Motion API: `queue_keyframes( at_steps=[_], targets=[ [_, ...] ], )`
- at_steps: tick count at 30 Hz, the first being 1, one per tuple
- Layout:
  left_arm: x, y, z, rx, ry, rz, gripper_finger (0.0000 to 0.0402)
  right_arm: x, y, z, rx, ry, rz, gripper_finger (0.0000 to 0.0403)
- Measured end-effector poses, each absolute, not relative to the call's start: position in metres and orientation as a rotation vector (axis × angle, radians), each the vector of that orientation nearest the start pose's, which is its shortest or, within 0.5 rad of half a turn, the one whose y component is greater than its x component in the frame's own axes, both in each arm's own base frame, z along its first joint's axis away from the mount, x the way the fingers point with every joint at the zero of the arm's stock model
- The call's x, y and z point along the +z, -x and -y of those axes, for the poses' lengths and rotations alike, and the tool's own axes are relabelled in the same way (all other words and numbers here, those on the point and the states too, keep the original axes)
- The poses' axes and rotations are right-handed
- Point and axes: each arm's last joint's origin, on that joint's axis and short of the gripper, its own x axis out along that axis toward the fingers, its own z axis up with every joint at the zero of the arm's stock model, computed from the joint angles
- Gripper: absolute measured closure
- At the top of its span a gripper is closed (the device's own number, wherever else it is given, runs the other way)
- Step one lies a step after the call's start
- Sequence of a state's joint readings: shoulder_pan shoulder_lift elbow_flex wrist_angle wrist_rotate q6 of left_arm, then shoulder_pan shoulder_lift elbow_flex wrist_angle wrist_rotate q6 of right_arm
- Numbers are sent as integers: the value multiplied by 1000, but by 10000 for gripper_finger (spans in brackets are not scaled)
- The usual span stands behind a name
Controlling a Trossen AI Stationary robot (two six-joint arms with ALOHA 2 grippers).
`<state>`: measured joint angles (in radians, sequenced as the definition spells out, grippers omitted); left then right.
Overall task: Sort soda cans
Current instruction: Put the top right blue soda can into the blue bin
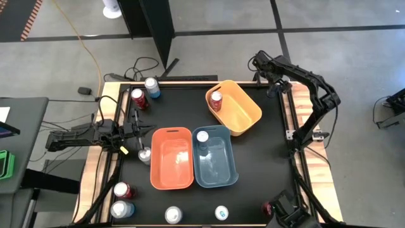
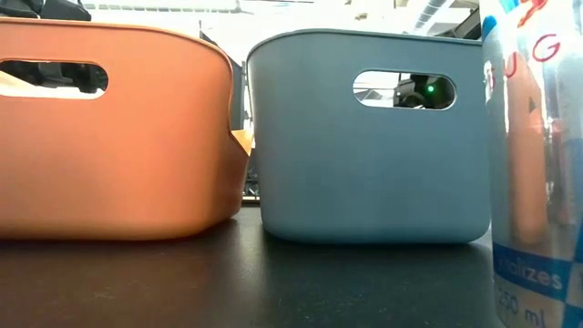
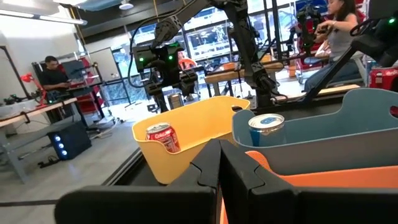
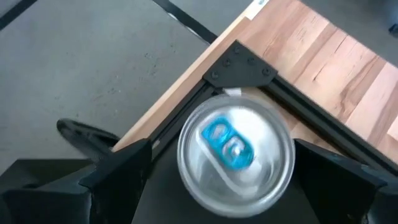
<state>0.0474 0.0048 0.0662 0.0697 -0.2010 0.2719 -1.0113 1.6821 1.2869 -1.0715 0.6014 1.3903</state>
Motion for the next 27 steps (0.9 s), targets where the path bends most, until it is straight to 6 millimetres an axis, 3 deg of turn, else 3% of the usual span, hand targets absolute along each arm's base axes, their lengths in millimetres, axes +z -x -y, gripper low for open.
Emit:
queue_keyframes(
  at_steps=[18,27],
  targets=[
    [192,-92,-11,259,-256,93,401,236,-150,270,-2198,-1149,-417,4],
    [192,-92,-11,259,-256,93,401,236,-150,270,-2198,-1148,-418,49]
  ],
)
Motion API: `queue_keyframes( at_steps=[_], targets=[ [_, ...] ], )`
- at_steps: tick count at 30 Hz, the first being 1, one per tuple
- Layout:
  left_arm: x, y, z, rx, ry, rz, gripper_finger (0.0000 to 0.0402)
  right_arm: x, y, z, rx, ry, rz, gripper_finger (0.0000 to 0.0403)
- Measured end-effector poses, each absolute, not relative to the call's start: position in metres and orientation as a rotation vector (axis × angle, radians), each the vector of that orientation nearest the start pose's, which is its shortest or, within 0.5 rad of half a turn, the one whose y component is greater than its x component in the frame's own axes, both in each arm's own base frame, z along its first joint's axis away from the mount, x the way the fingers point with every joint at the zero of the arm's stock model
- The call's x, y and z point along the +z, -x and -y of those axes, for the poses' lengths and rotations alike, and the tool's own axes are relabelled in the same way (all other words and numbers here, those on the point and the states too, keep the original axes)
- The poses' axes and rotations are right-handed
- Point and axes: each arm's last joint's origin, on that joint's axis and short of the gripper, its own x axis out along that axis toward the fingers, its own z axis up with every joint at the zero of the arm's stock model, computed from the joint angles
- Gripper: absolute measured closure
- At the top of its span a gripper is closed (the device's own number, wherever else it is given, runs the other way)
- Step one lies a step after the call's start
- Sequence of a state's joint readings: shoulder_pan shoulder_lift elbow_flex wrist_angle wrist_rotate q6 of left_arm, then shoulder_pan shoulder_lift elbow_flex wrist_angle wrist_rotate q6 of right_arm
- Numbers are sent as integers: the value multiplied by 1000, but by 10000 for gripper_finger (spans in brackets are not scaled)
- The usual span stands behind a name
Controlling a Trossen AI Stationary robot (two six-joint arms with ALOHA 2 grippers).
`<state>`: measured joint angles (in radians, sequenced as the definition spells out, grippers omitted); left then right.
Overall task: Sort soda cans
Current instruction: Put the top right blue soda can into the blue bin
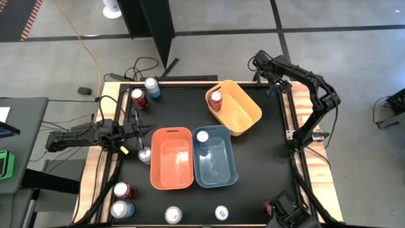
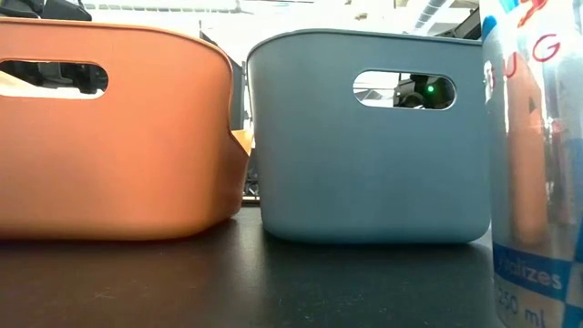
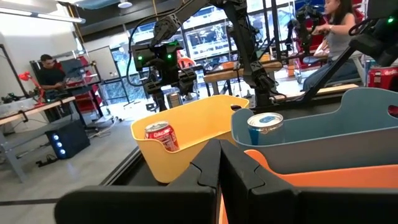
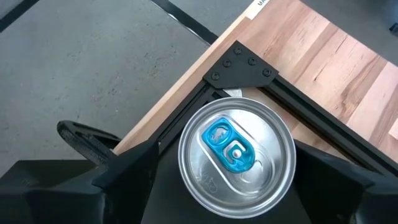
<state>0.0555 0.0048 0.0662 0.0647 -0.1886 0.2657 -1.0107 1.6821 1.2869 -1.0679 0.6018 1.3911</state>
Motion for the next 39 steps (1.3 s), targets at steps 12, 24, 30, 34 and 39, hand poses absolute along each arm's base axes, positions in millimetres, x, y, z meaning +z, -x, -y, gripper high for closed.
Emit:
queue_keyframes(
  at_steps=[12,24,30,34,39],
  targets=[
    [192,-92,-11,259,-256,93,401,236,-150,270,-2196,-1147,-421,94],
    [192,-92,-11,262,-256,93,401,236,-150,269,-2184,-1170,-433,110],
    [192,-92,-11,262,-256,93,401,236,-150,269,-2183,-1178,-434,132],
    [192,-92,-11,262,-256,92,401,236,-150,269,-2186,-1180,-433,153],
    [192,-92,-11,262,-256,91,401,236,-150,268,-2188,-1180,-438,174]
  ],
)
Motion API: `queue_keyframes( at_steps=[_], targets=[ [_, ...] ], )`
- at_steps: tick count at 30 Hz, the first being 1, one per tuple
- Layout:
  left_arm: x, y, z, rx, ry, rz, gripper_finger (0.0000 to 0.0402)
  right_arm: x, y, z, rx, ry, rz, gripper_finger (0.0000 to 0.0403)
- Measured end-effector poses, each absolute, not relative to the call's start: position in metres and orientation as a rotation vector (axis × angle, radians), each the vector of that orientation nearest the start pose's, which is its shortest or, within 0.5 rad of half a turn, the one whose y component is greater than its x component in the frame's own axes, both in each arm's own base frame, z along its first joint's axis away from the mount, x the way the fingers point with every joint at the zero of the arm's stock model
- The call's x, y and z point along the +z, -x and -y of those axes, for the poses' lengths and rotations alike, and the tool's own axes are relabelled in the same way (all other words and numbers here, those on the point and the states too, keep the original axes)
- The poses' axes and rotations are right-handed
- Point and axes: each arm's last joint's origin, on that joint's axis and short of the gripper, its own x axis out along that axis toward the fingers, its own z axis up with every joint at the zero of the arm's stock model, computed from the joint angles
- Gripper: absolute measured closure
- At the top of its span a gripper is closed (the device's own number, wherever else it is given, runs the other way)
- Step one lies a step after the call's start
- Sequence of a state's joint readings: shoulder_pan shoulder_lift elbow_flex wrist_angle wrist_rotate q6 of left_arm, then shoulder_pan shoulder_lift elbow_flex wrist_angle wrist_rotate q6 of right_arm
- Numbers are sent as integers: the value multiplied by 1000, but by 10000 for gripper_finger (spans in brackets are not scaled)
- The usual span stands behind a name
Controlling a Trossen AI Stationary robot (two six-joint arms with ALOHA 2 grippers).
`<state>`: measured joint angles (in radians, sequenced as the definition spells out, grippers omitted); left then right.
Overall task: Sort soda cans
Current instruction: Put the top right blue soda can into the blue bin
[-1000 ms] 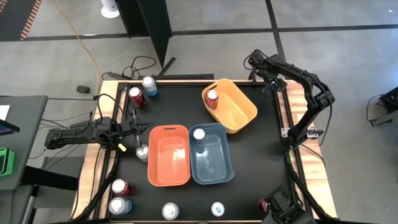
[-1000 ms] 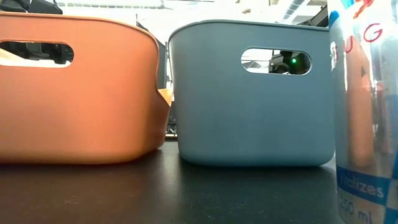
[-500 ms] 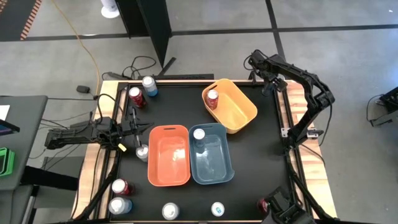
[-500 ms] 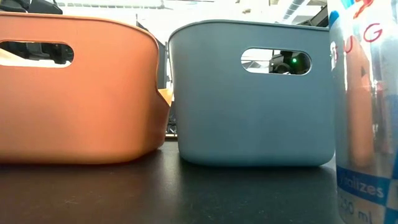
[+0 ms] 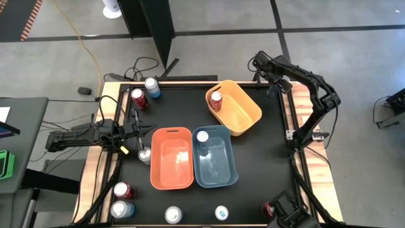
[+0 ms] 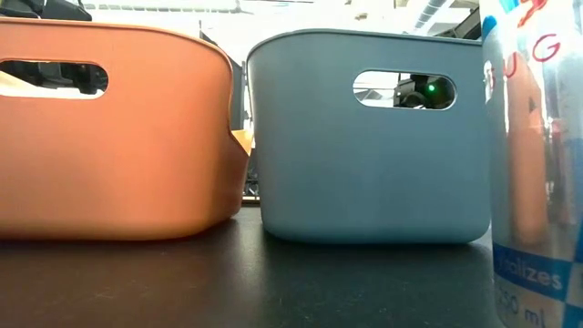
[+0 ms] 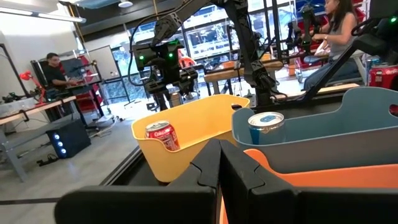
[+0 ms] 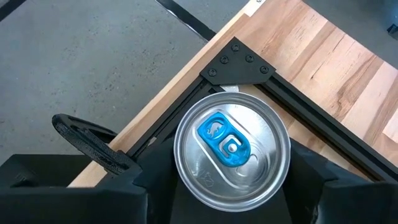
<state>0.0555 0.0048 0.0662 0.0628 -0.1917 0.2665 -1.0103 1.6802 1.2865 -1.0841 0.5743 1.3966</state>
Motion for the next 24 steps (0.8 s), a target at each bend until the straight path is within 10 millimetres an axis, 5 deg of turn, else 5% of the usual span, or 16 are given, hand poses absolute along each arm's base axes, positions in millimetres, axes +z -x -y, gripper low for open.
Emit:
queue_keyframes(
  at_steps=[24],
  targets=[
    [191,-92,-11,262,-265,88,401,235,-159,260,-2175,-1168,-471,178]
  ],
)
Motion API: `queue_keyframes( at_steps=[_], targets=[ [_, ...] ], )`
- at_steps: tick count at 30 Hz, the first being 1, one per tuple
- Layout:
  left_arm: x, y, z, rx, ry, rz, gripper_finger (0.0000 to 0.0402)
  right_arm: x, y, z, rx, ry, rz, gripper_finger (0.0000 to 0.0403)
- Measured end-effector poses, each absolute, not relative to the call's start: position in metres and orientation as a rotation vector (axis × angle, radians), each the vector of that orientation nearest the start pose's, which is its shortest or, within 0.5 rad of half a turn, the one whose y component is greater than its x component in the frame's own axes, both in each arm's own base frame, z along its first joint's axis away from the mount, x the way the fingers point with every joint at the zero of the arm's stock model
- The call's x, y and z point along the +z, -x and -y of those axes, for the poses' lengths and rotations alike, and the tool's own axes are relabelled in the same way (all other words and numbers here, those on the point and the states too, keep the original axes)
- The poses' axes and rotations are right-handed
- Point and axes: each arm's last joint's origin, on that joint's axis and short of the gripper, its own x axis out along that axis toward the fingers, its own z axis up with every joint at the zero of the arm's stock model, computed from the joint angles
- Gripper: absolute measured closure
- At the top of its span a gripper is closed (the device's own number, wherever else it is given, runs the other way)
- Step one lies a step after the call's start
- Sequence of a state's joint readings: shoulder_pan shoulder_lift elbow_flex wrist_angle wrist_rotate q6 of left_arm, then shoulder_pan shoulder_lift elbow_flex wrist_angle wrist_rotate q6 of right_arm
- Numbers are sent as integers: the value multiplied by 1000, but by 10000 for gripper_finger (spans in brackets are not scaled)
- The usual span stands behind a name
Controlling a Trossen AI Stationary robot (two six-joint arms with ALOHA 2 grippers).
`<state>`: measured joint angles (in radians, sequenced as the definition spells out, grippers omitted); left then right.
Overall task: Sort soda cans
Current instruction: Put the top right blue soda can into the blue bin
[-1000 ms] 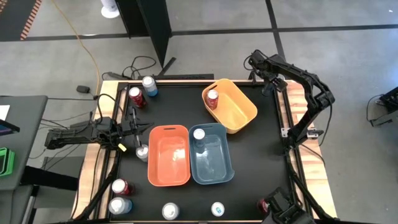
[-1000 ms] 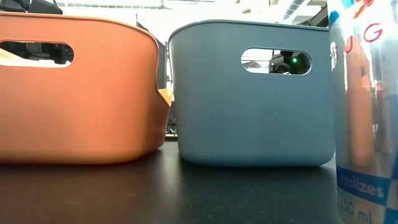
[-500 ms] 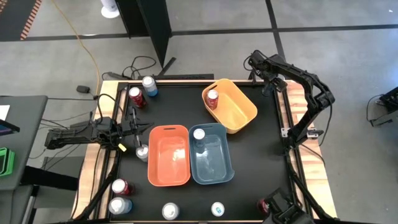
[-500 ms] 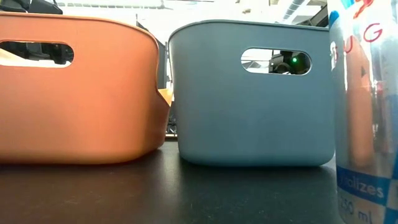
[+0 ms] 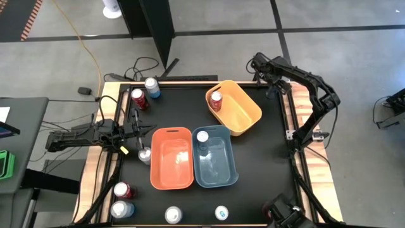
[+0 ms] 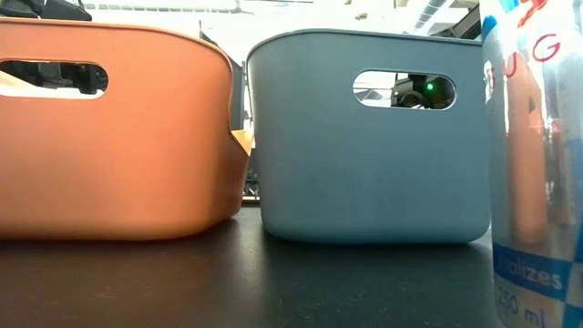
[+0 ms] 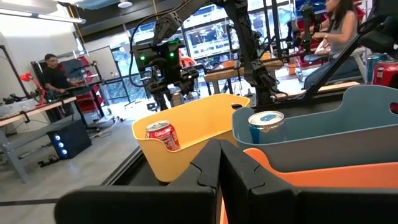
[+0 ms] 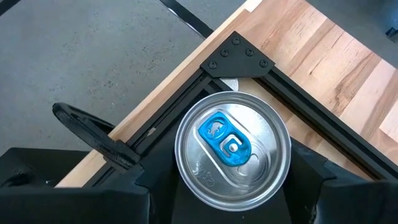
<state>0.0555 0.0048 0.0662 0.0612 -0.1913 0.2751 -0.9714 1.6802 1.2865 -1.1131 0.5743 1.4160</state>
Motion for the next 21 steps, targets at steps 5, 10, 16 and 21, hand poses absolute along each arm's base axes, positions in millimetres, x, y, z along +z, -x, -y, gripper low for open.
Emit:
queue_keyframes(
  at_steps=[5,10,16,21],
  targets=[
    [191,-92,-11,261,-265,88,401,235,-161,257,-2169,-1162,-489,178],
    [191,-92,-11,261,-265,87,401,235,-165,254,-2156,-1153,-499,179],
    [191,-92,-11,261,-265,87,401,235,-167,253,-2147,-1142,-512,182],
    [191,-92,-11,261,-265,86,401,236,-164,255,-2147,-1131,-523,182]
  ],
)
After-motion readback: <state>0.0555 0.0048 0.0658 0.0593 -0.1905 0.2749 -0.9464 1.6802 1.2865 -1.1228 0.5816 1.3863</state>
